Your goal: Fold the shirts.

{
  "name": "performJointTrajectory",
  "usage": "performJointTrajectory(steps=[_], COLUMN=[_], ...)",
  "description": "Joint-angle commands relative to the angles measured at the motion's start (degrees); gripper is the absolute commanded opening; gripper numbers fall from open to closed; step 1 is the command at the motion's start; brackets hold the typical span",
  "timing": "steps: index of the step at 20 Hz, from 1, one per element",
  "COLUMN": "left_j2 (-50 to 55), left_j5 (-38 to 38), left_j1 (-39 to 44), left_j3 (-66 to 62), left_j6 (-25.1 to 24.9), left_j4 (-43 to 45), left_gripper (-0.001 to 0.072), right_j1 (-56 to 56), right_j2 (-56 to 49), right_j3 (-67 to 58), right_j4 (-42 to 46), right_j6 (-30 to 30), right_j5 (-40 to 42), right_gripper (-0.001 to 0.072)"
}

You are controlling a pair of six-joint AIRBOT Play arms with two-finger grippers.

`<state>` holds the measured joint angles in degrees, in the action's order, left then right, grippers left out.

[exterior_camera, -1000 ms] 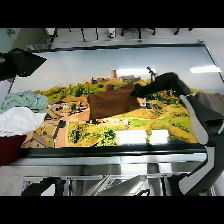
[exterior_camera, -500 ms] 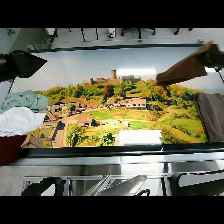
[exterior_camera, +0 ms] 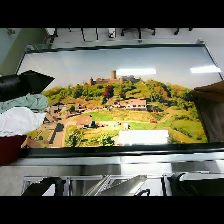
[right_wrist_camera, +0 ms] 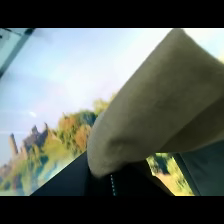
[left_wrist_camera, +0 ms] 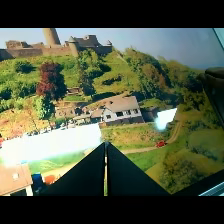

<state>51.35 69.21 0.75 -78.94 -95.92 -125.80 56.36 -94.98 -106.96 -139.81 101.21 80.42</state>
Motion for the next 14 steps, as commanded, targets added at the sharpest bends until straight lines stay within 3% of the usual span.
performJointTrajectory(steps=[1,7,8,10,11,14], left_j2=[-3.17,-5.31,-5.51,-5.51,-5.51,-5.49], left_j5=[-3.87,-3.21,-3.19,-3.19,-3.04,-3.04], left_j1=[0.04,0.04,0.04,0.04,0.04,0.04], left_j3=[6.47,8.13,8.13,8.13,8.13,8.13], left_j6=[0.31,1.07,1.07,1.07,1.07,1.05], left_j4=[-0.31,-0.63,-0.98,-1.92,-1.90,-1.88], left_gripper=[0.0012,0.0013,0.0012,0.0012,0.0012,0.0012], right_j1=[2.58,2.32,2.14,2.08,2.10,2.21], right_j2=[-1.44,-1.33,-1.33,-1.33,-1.31,-0.13], right_j3=[0.00,0.33,0.33,0.33,0.31,0.28], right_j4=[3.06,16.83,19.61,24.28,26.01,30.03], right_j6=[-1.42,-16.61,-18.27,-20.90,-21.62,-21.73], right_j5=[8.90,18.14,20.26,24.37,25.44,25.33], right_gripper=[0.0018,0.0019,0.0049,0.0498,0.0530,0.0527])
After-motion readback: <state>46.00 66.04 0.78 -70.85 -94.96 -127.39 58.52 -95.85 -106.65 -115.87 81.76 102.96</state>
